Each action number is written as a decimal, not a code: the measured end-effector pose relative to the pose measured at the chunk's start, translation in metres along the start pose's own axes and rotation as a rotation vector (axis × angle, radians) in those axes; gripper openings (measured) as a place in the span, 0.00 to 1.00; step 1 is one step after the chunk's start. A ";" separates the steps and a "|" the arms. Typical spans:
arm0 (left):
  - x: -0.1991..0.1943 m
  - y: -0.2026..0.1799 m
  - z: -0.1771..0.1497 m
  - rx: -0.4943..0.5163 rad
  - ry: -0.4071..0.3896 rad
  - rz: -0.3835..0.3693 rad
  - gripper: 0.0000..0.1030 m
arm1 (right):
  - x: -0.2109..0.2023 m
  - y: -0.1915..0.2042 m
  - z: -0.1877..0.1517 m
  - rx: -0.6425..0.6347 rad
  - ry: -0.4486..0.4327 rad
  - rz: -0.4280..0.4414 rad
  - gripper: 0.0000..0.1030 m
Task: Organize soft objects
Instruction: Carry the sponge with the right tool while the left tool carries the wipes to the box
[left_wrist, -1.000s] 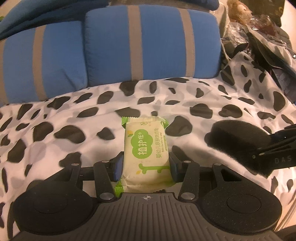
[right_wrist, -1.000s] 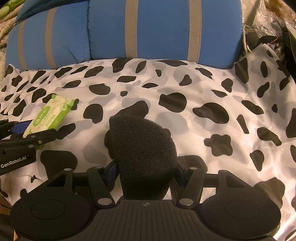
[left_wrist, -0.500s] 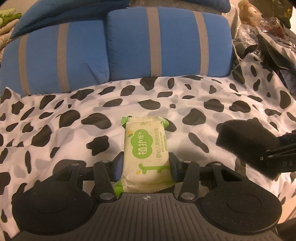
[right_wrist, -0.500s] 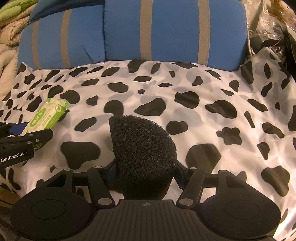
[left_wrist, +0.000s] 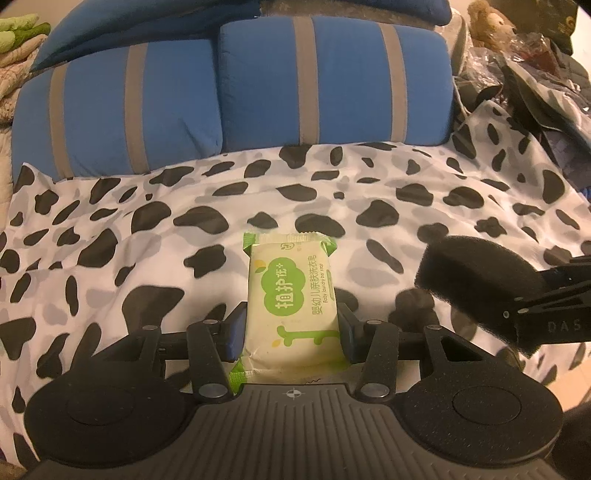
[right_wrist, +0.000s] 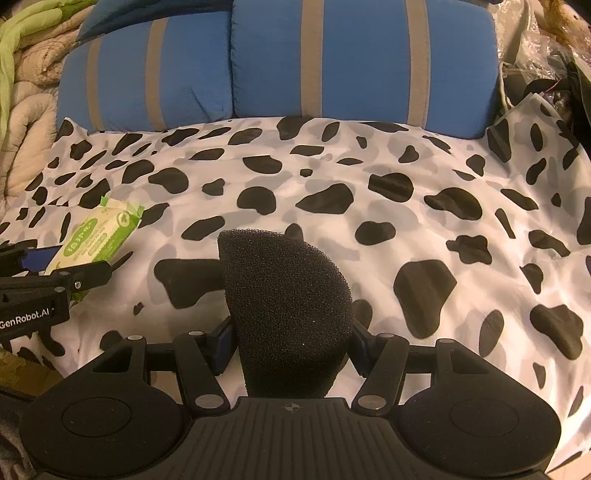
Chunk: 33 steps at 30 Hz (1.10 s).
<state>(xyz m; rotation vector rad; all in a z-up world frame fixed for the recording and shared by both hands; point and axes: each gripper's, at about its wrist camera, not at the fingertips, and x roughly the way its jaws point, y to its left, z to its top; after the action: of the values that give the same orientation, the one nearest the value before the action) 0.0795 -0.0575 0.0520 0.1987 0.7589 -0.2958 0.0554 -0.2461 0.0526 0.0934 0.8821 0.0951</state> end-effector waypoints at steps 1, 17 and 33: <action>-0.003 -0.001 -0.003 0.002 0.003 -0.001 0.46 | -0.002 0.001 -0.002 -0.001 0.000 0.001 0.62; -0.043 -0.008 -0.044 0.008 0.048 -0.021 0.46 | -0.030 0.018 -0.036 -0.008 0.007 0.014 0.62; -0.072 -0.026 -0.075 0.037 0.112 -0.066 0.46 | -0.057 0.034 -0.078 -0.021 0.076 0.035 0.62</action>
<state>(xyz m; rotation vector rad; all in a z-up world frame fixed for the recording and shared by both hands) -0.0276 -0.0468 0.0473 0.2269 0.8723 -0.3643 -0.0425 -0.2165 0.0514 0.0865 0.9552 0.1415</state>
